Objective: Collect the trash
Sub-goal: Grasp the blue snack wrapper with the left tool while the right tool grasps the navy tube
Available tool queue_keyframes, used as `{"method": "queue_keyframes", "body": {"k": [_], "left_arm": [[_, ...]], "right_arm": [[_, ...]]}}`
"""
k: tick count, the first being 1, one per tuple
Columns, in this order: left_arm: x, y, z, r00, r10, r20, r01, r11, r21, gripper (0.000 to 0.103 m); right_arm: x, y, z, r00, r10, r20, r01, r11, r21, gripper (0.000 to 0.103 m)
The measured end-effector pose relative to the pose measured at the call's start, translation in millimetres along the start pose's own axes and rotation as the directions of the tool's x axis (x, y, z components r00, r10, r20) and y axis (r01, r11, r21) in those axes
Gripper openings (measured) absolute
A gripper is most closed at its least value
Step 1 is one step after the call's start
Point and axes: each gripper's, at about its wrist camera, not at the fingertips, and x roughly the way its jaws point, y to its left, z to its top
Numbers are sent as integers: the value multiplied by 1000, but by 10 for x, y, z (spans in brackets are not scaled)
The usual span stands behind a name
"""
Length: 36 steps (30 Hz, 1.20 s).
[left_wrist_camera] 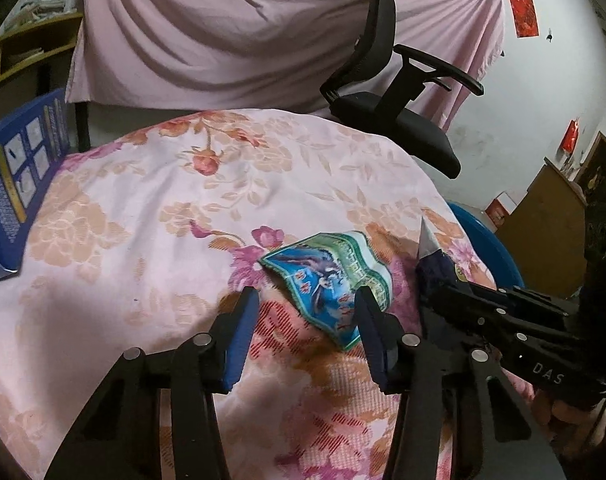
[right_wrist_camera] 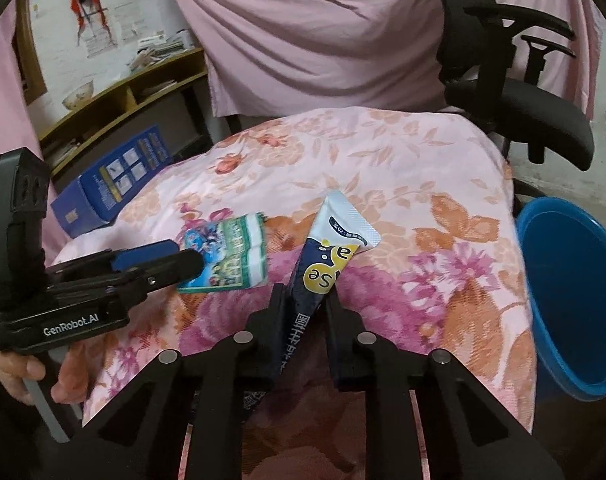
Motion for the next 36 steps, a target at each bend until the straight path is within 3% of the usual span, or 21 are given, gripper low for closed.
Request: {"method": "queue_keyframes", "body": {"k": [5, 9, 16, 22, 36], "left_arm": [[83, 28, 91, 1000, -28, -12, 27, 998, -53, 38], [107, 38, 110, 999, -34, -17, 33, 996, -82, 22], [74, -4, 76, 996, -85, -11, 84, 994, -75, 7], [-50, -92, 58, 994, -98, 55, 100, 994, -48, 3], [-234, -267, 27, 983, -65, 172, 62, 998, 19, 0]], "right_arm": [[-27, -121, 57, 999, -48, 19, 47, 999, 23, 15], [-42, -183, 94, 997, -74, 34, 73, 997, 31, 14], [-42, -138, 89, 998, -39, 39, 39, 999, -7, 11], [-98, -118, 82, 998, -18, 68, 19, 1000, -16, 10], [-268, -79, 101, 985, 2, 175, 2, 1000, -27, 10]]}}
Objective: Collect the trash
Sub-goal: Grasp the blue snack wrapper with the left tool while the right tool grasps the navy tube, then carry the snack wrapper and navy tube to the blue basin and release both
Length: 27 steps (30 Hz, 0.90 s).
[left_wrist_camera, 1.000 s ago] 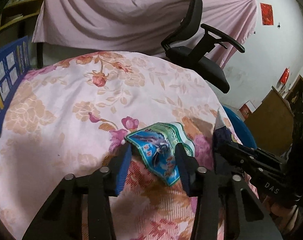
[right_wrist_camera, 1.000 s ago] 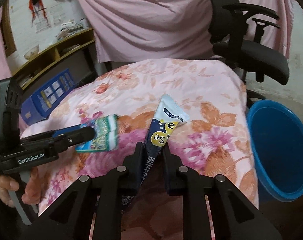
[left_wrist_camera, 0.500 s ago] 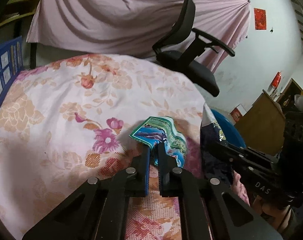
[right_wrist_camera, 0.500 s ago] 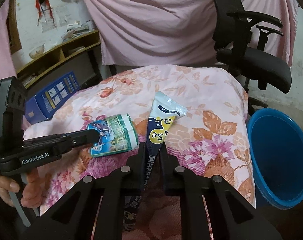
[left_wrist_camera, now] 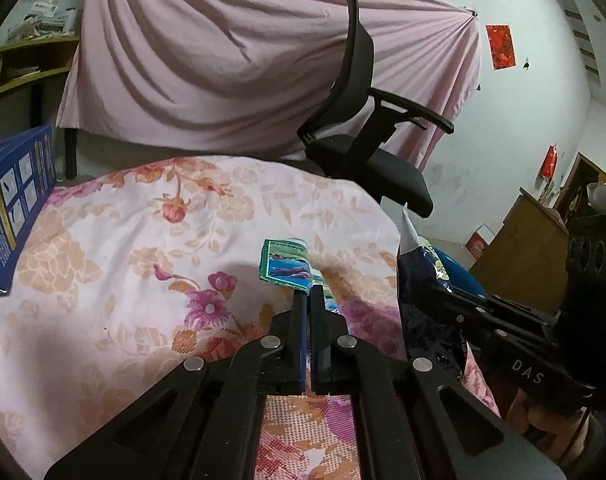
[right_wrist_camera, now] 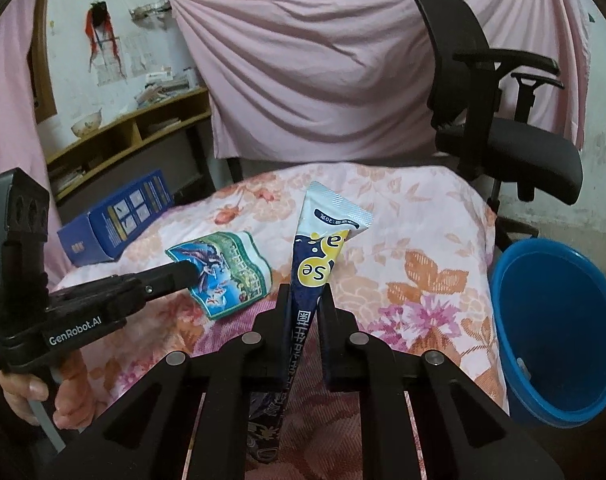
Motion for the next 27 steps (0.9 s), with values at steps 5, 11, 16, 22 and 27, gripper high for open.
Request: {"method": "queue_keyframes", "body": {"k": [5, 11, 16, 22, 27], "left_arm": [[-84, -97, 3, 998, 9, 56, -11, 999, 40, 0], [-202, -270, -27, 989, 22, 144, -38, 993, 109, 0], [-313, -398, -53, 969, 49, 241, -89, 984, 156, 0], [-456, -685, -20, 917, 46, 396, -140, 967, 212, 0], [-584, -932, 3, 864, 2, 504, -164, 947, 277, 0]], "right_arm": [[-100, -6, 22, 998, 2, 69, -2, 1000, 7, 10], [-291, 20, 56, 979, -31, 200, 35, 999, -16, 10], [-471, 29, 65, 946, -76, 316, 91, 995, -35, 10], [-744, -16, 74, 879, -114, 463, 139, 990, -20, 10], [-978, -47, 59, 804, -156, 574, 201, 980, -14, 10]]}}
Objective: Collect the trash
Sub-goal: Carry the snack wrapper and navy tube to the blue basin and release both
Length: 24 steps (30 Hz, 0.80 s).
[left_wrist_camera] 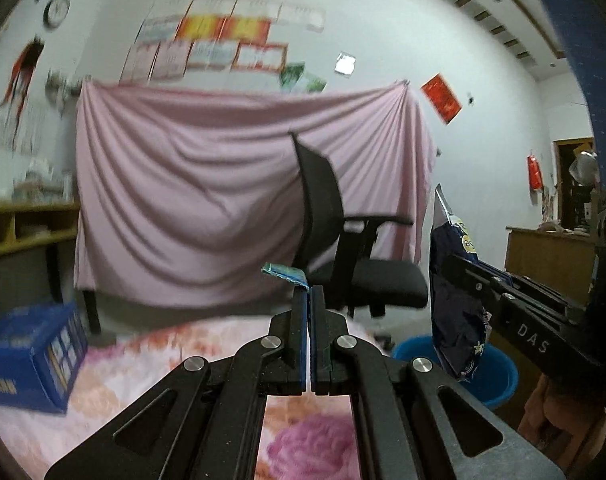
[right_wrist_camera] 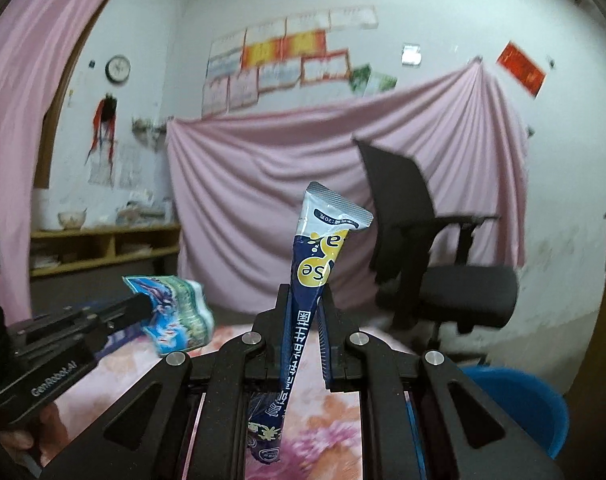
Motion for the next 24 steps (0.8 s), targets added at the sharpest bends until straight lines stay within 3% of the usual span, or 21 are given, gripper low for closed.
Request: {"method": "queue_keyframes", "body": {"k": [3, 7, 19, 24], "left_arm": [[-14, -141, 84, 999, -10, 53, 7, 999, 45, 0], [74, -333, 158, 997, -39, 61, 35, 997, 67, 0], [489, -939, 347, 987, -140, 82, 133, 988, 78, 0], [652, -1163, 376, 981, -180, 65, 174, 981, 88, 0]], "right_arm": [[-104, -89, 65, 997, -38, 68, 37, 999, 8, 10], [-177, -202, 109, 992, -82, 101, 81, 997, 13, 10], [-350, -700, 163, 961, -238, 142, 229, 970, 79, 10], [-389, -979, 115, 947, -302, 114, 286, 948, 139, 11]]}}
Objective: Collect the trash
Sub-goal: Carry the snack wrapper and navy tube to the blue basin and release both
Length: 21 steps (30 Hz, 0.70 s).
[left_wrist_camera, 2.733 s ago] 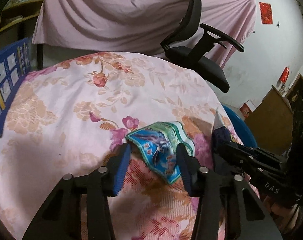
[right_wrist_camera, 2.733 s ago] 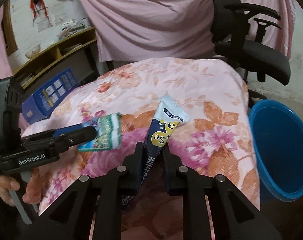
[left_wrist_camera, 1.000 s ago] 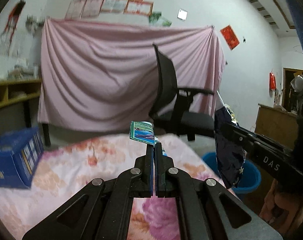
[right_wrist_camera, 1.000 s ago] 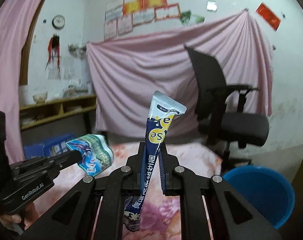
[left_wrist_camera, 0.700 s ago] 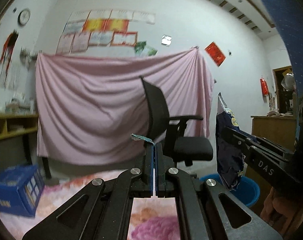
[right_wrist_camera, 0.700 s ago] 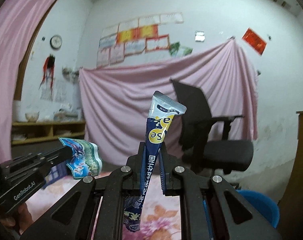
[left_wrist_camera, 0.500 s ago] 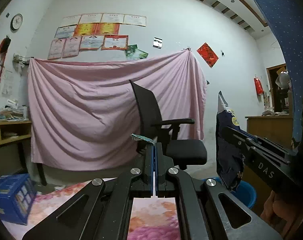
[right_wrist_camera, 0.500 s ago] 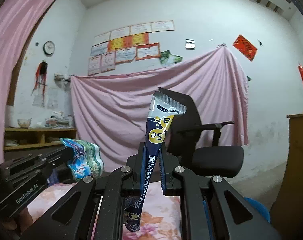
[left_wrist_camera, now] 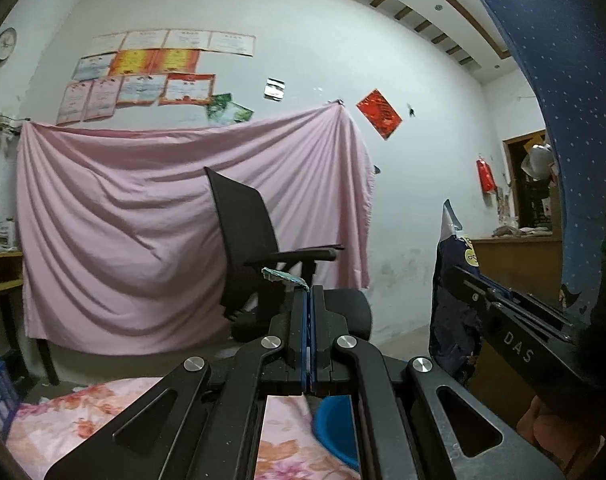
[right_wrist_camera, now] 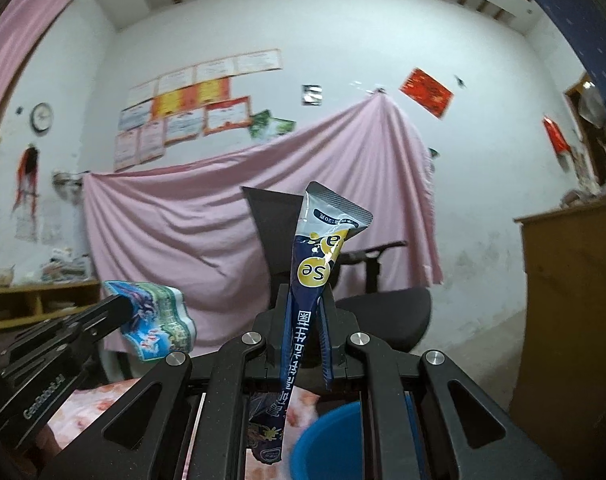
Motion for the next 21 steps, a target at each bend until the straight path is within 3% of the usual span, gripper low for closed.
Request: {"method": "queue_keyframes", "body": {"k": [6, 11, 21], "left_arm": [[336, -96, -5, 996, -42, -79, 37, 997, -72, 0], [604, -111, -31, 982, -82, -172, 56, 988, -147, 0], [1033, -175, -138, 926, -156, -343, 91, 976, -199, 0]], "right_arm": [[92, -327, -52, 997, -53, -56, 57, 995, 81, 11], [152, -484, -97, 994, -66, -91, 78, 988, 135, 11], [317, -688, -257, 976, -91, -195, 129, 973, 192, 12]]}}
